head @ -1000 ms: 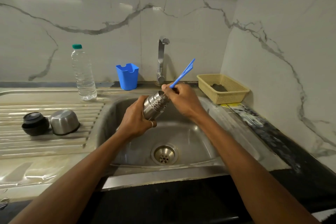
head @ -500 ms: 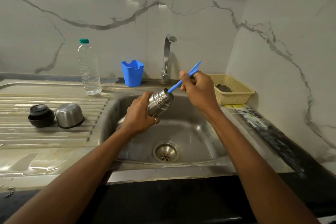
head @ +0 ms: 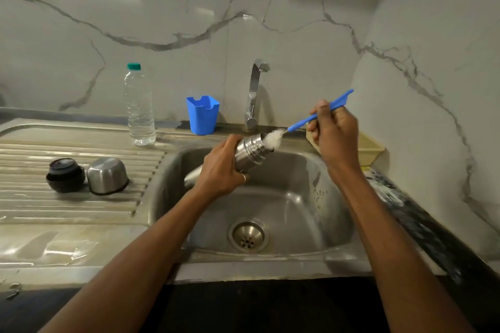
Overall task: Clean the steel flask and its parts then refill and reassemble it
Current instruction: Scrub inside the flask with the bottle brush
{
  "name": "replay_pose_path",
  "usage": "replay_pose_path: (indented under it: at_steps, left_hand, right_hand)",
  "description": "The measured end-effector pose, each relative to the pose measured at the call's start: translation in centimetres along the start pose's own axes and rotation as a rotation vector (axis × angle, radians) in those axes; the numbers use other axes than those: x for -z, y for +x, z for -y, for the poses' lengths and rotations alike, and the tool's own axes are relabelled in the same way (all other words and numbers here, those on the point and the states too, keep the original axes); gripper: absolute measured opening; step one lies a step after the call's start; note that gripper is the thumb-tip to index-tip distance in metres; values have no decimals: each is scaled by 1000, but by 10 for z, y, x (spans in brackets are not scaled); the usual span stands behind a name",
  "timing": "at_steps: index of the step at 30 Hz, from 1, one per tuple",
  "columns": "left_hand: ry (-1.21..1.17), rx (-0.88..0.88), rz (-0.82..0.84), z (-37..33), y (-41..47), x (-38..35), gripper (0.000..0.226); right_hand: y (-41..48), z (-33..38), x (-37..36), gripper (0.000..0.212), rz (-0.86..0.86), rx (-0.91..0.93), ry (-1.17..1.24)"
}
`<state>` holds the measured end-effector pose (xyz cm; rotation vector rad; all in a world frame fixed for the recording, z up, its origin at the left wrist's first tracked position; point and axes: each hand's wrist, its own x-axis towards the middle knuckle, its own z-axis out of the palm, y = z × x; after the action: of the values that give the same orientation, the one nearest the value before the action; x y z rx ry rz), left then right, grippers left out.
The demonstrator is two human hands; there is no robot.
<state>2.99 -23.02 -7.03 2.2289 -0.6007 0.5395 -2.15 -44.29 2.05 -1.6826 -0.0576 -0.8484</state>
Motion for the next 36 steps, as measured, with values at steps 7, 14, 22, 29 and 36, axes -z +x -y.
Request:
replay_pose_path:
  at_steps: [7,14,22,29,36]
  left_hand:
    - [-73,44,107,7,-1,-1,67]
    - [-25,41,146,16,2,3,67]
    - [-41,69,184,14,1,6,76]
    - [-114,94,180,6,1,4,67]
    - [-184,96,294,3,5,9,81]
  right_hand:
    - [-4,3,-5,32,71,58,-54]
    - [-15,-6,-19,30,194,22,-152]
    - [-23,-11,-28,30,295,12,-165]
    - [-18,-7,-18,31,43,41,-87]
    - [-18,-6,-23,30,199,23,-131]
